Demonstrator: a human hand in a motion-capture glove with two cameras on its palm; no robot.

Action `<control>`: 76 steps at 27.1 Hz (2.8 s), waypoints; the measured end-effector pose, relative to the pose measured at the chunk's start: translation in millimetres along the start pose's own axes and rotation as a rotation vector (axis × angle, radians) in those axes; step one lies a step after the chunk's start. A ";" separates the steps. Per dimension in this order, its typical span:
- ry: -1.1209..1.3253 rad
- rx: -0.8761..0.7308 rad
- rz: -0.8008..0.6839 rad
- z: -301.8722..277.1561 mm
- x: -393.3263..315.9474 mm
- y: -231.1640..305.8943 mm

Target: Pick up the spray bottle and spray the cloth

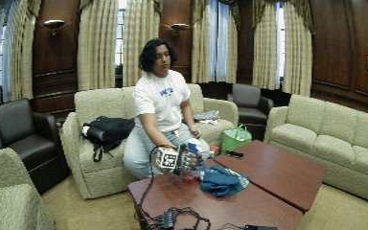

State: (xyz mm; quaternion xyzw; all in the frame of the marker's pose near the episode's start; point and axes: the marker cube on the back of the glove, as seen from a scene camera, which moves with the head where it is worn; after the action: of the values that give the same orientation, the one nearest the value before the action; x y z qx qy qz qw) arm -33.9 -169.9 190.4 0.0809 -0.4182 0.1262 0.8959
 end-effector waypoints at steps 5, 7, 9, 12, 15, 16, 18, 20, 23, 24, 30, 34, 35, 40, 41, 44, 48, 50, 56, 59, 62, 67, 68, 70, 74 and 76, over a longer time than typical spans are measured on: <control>0.052 0.227 -0.070 -16.6 -12.4 -7.8; 0.139 0.232 -0.097 -30.8 -23.9 -12.6; 0.256 0.133 -0.110 -46.9 -39.1 -14.6; 0.436 -0.017 -0.121 -64.4 -63.4 -17.2; 0.624 -0.061 -0.169 -74.9 -85.8 -33.9; 0.683 -0.078 -0.179 -77.5 -92.9 -40.1; 0.782 -0.113 -0.187 -80.0 -106.8 -50.4; 0.863 -0.156 -0.190 -78.4 -121.5 -58.9; 1.002 -0.253 -0.227 -68.9 -143.1 -74.2; 1.057 -0.291 -0.248 -63.8 -148.4 -79.6; 1.376 -0.440 -0.298 -17.9 -146.0 -90.2; 1.493 -0.526 -0.279 26.8 -126.3 -81.1; 1.530 -0.556 -0.280 40.5 -120.0 -77.0; 1.766 -0.676 -0.309 97.6 -91.0 -52.6; 1.804 -0.694 -0.312 106.8 -85.6 -46.9; 1.884 -0.743 -0.331 130.0 -72.7 -31.1; 1.893 -0.772 -0.332 145.3 -64.9 -21.8; 1.868 -0.769 -0.321 144.3 -66.6 -23.3; 1.620 -0.689 -0.269 110.1 -101.4 -42.2; 1.420 -0.631 -0.241 87.3 -127.2 -44.3; 1.207 -0.571 -0.219 62.6 -149.8 -40.9; 0.851 -0.494 -0.166 34.4 -173.4 -23.5; 0.788 -0.479 -0.160 31.6 -176.3 -19.0; 0.664 -0.444 -0.152 29.4 -181.3 -8.4; 0.383 -0.369 -0.138 39.6 -191.0 20.0; 0.270 -0.344 -0.143 52.0 -192.9 35.7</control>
State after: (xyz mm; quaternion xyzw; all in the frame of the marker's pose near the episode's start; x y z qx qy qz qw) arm -201.6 -179.3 76.5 -0.0613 -0.3029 -0.0012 0.9511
